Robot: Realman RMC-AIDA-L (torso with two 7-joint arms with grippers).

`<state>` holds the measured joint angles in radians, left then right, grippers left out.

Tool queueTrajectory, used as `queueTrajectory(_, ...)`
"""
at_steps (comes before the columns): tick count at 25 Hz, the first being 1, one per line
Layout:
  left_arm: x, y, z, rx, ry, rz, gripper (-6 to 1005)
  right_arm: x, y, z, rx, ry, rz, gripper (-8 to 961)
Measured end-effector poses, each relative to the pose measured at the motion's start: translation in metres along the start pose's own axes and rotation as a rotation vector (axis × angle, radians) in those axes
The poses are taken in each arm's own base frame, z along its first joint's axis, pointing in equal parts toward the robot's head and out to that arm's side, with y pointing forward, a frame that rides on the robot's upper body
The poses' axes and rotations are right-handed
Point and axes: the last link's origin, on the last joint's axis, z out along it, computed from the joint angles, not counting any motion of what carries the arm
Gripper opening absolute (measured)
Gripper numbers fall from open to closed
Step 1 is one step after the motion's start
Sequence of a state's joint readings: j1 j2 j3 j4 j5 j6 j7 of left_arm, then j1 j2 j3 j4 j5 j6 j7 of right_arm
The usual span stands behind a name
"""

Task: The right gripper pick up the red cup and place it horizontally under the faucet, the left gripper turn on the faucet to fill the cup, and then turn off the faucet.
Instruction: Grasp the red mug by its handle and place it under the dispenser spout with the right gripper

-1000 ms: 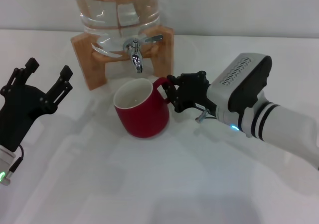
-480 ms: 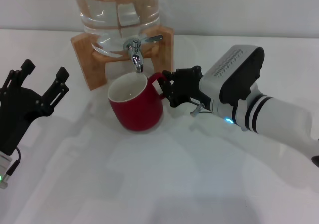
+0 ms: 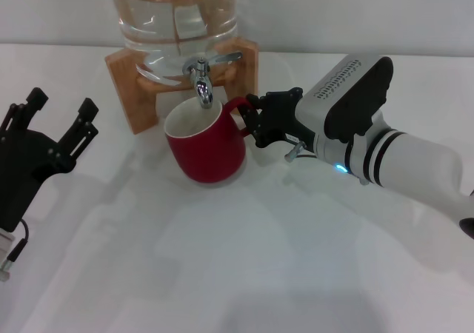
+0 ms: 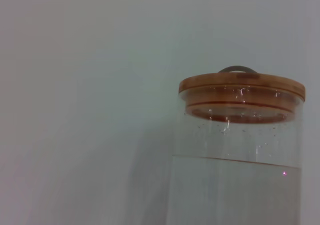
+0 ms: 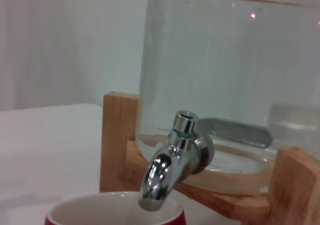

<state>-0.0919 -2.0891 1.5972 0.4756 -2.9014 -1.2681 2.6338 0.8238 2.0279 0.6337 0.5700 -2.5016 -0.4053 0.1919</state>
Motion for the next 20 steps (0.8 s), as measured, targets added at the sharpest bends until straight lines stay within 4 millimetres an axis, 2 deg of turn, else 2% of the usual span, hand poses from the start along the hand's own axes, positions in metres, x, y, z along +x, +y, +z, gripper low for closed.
queueTrajectory(20, 0.0, 0.001, 0.001, -0.001, 0.004, -0.004, 860, 0.008, -0.012, -0.003, 0.049, 0.04, 0.03, 127)
